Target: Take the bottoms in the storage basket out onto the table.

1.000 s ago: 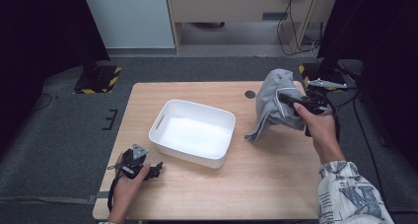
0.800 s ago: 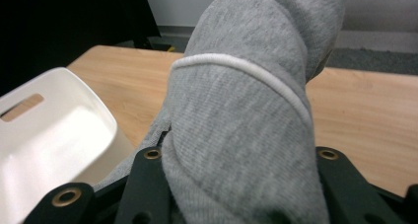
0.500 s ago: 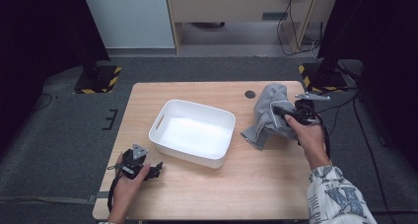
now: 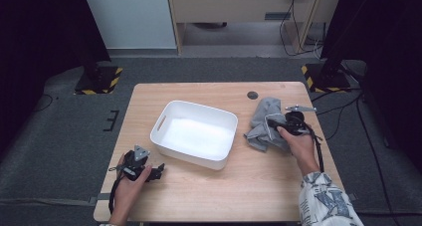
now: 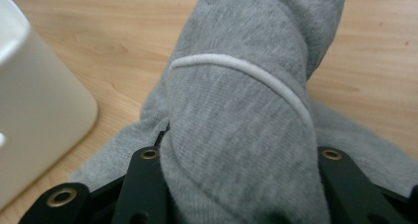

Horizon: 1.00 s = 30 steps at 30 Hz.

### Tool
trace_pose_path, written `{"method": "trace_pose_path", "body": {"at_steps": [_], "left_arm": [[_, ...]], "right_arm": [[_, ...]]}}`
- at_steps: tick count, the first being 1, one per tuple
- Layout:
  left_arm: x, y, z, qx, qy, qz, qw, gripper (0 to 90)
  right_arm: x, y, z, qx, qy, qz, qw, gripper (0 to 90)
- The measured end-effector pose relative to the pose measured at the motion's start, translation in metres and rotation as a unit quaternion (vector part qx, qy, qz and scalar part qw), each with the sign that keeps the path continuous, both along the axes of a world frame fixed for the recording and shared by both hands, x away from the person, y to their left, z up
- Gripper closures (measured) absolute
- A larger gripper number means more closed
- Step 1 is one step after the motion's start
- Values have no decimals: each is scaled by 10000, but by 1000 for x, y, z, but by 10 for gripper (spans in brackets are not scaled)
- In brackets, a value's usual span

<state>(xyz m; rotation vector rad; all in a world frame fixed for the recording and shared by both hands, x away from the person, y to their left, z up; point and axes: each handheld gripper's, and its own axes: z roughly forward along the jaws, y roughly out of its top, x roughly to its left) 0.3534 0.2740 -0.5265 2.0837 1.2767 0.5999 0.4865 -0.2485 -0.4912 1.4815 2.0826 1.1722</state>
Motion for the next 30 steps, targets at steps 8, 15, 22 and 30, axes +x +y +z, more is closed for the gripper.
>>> {"method": "trace_pose_path", "body": {"at_steps": [8,15,22,30], "left_arm": [[0,0,0,4,2,-1,10000,35],[0,0,0,-12,-10,-4,10000,35],[0,0,1,-9,-15,-8,10000,35],[0,0,1,-28,-20,2,10000,35]], "right_arm": [[0,2,-16,-24,5,-72,10000,570],[1,5,-22,-141,0,-92,9999,551],[1,7,-24,-176,37,-131,9998,531],[1,12,-27,-301,74,-66,9995,480]]}}
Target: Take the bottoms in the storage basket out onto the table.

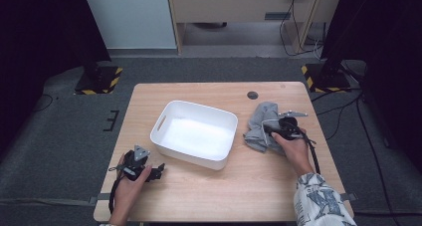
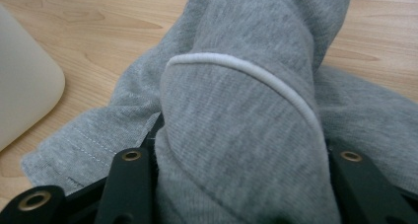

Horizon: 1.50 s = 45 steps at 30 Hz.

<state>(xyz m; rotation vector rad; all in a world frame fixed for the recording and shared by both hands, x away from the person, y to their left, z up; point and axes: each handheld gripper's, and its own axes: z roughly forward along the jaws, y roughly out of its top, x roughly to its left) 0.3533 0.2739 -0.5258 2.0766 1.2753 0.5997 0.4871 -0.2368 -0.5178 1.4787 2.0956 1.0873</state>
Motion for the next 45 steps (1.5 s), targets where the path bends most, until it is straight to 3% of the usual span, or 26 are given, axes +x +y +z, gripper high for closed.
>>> {"method": "trace_pose_path", "body": {"at_steps": [4,6,7,10,15,21,23,26,27,29,35,45], "left_arm": [[0,0,1,-48,-33,18,10000,35],[0,1,1,-66,-42,30,10000,35],[0,1,1,-66,-42,30,10000,36],[0,0,1,-101,-45,25,9999,37],[0,1,3,-117,-45,71,9999,41],[-1,0,3,-113,-55,56,9999,43],[-2,-1,4,-102,-92,42,9999,43],[-3,-1,6,-151,-159,54,9997,45],[-4,0,8,-180,-224,121,9995,45],[-5,1,9,-224,-263,170,9993,52],[-8,1,10,-172,-299,247,9991,74],[-11,-4,13,-199,-329,281,9989,113]], "right_arm": [[1,0,1,6,45,33,10000,431],[1,-2,7,149,139,-22,9998,313],[1,-2,7,149,139,-22,9998,313],[-2,1,20,12,19,-7,10000,157],[-8,5,43,59,-210,136,9997,138],[-16,7,69,402,-605,220,9971,186],[-18,9,76,396,-669,308,9965,209],[-19,13,81,366,-697,373,9962,233],[-19,17,84,370,-665,467,9960,302],[-17,23,85,349,-590,543,9962,319],[-16,43,87,344,-572,823,9944,429],[-15,75,89,433,-636,1083,9911,428]]}}
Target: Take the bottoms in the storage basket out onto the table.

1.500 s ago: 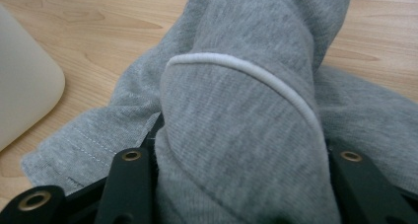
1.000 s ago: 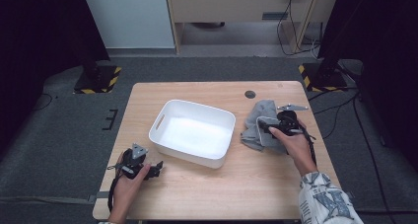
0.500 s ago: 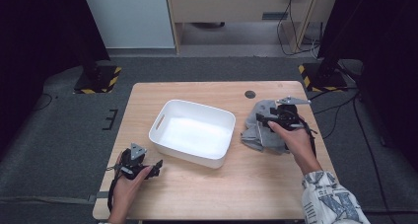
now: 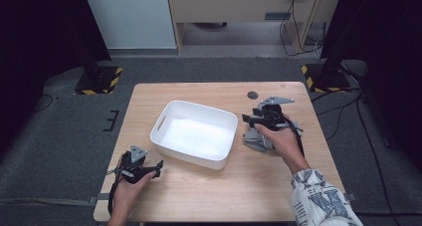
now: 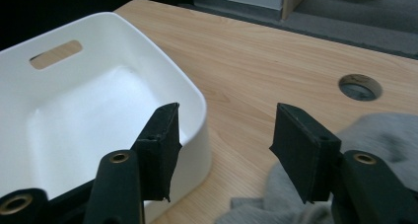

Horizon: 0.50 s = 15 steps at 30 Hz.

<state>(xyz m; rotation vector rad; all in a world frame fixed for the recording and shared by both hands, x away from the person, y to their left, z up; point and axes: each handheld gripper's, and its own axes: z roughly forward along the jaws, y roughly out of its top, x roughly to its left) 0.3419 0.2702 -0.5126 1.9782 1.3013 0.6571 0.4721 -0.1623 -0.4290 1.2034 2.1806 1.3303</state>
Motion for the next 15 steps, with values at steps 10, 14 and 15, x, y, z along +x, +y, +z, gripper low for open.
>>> {"method": "trace_pose_path", "body": {"at_steps": [10,14,15], "left_arm": [[0,1,5,-65,-24,84,9999,184],[6,-1,4,-119,-88,128,9998,184],[6,-1,4,-119,-88,128,9998,184]], "right_arm": [[7,36,-8,-155,67,257,9995,348],[13,37,-14,-156,170,193,9995,341],[13,37,-14,-156,170,193,9995,341]]}}
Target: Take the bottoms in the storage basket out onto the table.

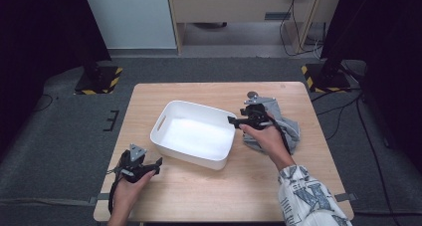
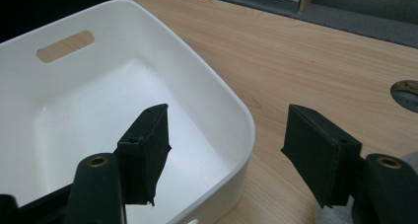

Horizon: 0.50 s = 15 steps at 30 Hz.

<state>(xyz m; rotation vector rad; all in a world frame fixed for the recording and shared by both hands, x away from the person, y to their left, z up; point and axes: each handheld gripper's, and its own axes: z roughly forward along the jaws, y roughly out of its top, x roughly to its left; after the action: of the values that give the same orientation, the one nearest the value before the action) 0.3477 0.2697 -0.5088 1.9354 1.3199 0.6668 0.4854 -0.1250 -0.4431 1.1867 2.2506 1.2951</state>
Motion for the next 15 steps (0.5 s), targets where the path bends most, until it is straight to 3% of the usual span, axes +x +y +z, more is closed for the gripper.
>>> {"method": "trace_pose_path", "body": {"at_steps": [8,9,15], "left_arm": [[3,-7,4,-61,-96,-97,9999,186],[4,-7,5,-158,-105,-88,9998,186],[8,-13,8,-195,-139,-135,9996,188]], "right_arm": [[5,7,-7,-74,21,21,10000,368],[7,8,-9,-123,26,33,9999,368],[11,15,-20,-217,194,53,9996,366]]}}
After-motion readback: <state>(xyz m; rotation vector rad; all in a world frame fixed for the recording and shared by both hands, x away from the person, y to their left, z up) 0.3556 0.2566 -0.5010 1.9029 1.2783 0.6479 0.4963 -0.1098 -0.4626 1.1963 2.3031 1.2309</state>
